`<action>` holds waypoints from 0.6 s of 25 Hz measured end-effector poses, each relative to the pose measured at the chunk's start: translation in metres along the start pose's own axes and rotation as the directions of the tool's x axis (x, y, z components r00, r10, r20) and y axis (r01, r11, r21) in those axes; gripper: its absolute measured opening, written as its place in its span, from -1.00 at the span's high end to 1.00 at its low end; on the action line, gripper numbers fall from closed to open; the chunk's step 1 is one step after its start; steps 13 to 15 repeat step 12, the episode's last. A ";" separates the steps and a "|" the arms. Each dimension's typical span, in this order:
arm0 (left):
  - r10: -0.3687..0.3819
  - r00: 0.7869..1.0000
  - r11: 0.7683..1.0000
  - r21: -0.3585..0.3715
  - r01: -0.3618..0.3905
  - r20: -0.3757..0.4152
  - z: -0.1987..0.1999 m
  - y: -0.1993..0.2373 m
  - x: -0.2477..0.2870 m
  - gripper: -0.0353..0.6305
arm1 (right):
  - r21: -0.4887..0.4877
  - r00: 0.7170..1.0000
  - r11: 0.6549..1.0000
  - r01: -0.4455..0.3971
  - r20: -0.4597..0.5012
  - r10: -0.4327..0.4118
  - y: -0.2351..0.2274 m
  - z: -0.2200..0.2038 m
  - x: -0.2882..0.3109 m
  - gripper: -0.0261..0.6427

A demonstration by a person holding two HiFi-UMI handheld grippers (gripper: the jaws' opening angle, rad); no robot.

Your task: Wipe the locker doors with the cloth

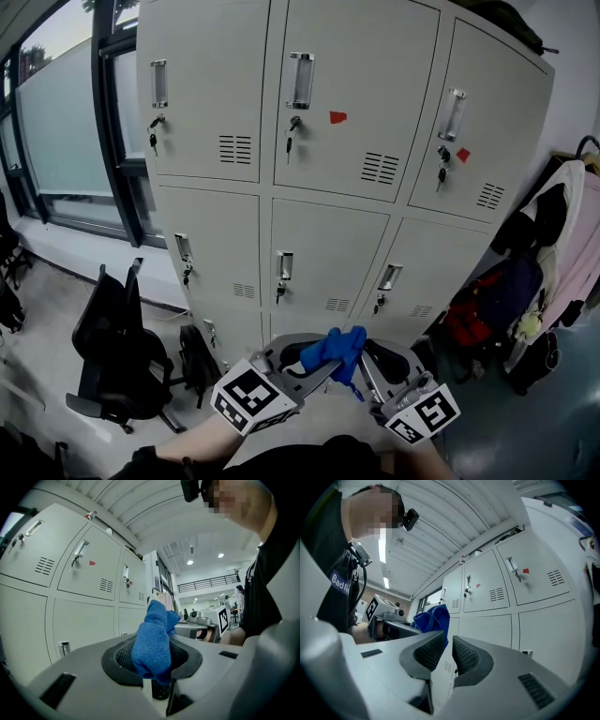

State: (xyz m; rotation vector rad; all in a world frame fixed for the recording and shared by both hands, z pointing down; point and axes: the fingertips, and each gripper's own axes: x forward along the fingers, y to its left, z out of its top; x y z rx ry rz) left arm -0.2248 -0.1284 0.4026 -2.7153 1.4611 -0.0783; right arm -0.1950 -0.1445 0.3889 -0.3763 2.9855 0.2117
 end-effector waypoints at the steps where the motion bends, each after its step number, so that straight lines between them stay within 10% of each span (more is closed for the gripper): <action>1: -0.001 1.000 1.000 -0.001 0.001 0.002 0.000 -0.001 0.000 0.55 | 0.000 1.000 1.000 0.000 -0.002 0.000 0.000 -0.001 0.000 0.77; 15: 0.007 1.000 1.000 0.005 -0.007 0.028 0.004 0.000 -0.007 0.56 | -0.010 1.000 1.000 -0.013 -0.018 0.013 0.004 0.000 0.003 0.77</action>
